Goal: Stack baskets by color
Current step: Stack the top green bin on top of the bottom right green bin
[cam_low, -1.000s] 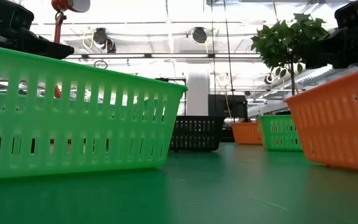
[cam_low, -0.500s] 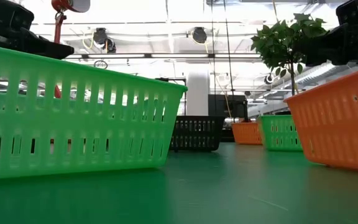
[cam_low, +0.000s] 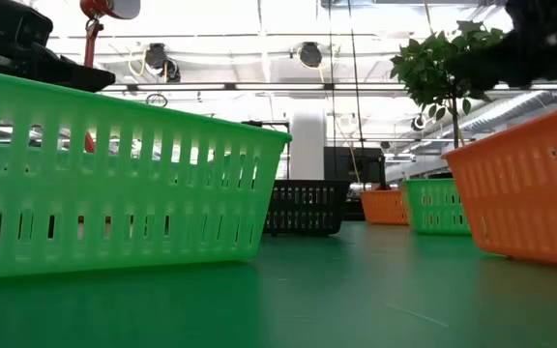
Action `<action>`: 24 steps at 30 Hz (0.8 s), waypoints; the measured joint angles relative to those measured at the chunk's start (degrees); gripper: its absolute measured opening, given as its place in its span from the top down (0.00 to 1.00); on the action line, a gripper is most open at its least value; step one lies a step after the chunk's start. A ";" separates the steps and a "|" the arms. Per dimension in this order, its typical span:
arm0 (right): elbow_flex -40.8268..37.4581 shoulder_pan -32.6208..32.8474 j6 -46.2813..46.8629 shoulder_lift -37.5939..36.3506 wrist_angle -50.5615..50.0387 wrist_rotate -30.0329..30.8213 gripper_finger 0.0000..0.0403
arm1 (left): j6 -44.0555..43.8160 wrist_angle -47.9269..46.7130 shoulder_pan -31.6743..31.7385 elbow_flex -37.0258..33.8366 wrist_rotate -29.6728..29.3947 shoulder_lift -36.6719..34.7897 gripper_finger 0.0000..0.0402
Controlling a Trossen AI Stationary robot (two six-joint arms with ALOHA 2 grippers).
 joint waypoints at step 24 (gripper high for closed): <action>62.54 -2.84 -6.42 45.88 -53.38 -3.96 1.00 | 0.00 0.02 -0.01 0.00 0.02 -0.01 0.92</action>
